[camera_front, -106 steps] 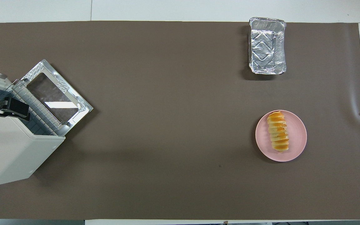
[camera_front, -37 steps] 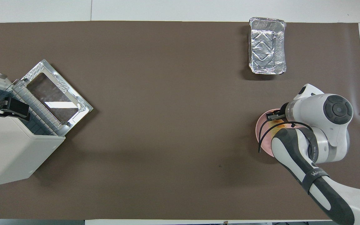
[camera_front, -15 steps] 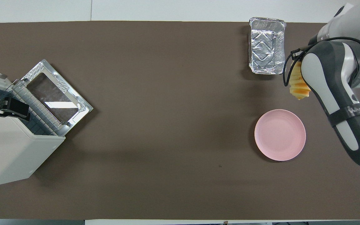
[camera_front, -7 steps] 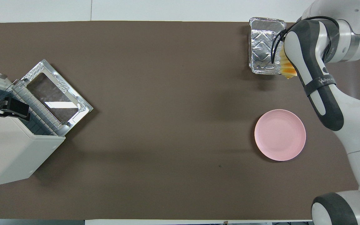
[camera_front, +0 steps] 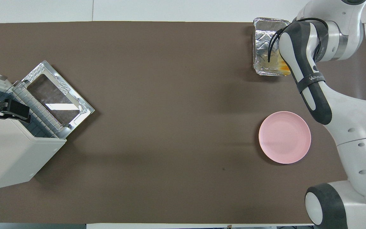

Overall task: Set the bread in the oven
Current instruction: 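Carry the bread with the right gripper to the foil tray, then lower the bread into the foil tray and open the right gripper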

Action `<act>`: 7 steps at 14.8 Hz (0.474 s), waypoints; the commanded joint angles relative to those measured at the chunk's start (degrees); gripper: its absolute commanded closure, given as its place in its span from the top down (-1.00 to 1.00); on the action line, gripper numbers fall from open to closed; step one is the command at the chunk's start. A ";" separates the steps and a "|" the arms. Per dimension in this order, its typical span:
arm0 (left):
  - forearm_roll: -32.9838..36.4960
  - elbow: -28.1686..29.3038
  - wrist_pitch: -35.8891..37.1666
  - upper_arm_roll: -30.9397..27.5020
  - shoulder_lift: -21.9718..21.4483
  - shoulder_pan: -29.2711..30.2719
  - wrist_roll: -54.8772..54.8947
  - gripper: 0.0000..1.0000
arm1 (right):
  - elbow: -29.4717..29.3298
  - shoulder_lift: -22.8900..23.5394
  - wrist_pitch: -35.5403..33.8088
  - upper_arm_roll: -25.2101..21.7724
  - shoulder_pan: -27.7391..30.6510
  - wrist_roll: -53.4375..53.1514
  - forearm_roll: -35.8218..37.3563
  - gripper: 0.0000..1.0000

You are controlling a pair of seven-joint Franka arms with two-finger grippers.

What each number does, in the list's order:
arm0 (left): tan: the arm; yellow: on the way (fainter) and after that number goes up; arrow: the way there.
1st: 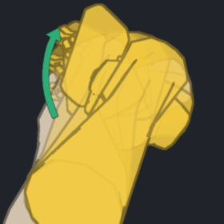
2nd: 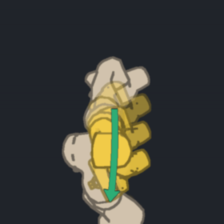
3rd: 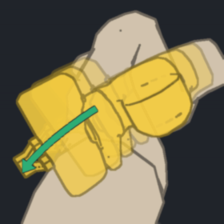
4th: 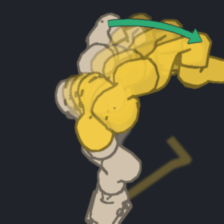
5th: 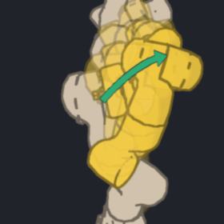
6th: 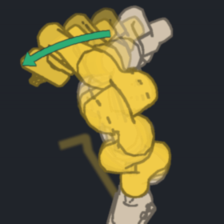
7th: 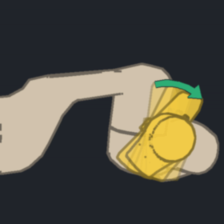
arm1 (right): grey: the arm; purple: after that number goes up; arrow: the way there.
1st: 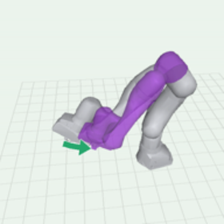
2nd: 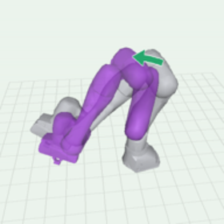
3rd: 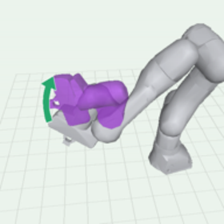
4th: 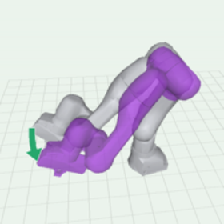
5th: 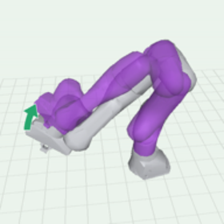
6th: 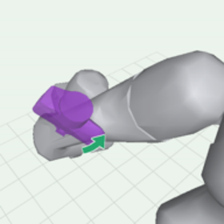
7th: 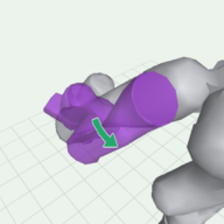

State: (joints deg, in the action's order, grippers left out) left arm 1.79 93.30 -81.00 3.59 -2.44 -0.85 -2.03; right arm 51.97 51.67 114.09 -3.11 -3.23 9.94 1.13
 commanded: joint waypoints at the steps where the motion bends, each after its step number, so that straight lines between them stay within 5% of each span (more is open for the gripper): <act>1: -0.74 1.62 0.32 0.01 -1.69 0.41 0.18 1.00 | -2.84 2.21 0.78 -0.05 -0.37 -0.88 0.10 -1.00; 7: -0.74 1.62 0.23 0.01 -1.69 0.41 0.18 1.00 | -3.01 2.47 3.06 1.26 -0.46 -4.84 -0.16 -1.00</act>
State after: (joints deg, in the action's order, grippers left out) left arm 1.79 93.30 -81.00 3.59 -2.44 -0.85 -2.03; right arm 51.27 52.68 116.60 -2.55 -4.05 6.11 1.12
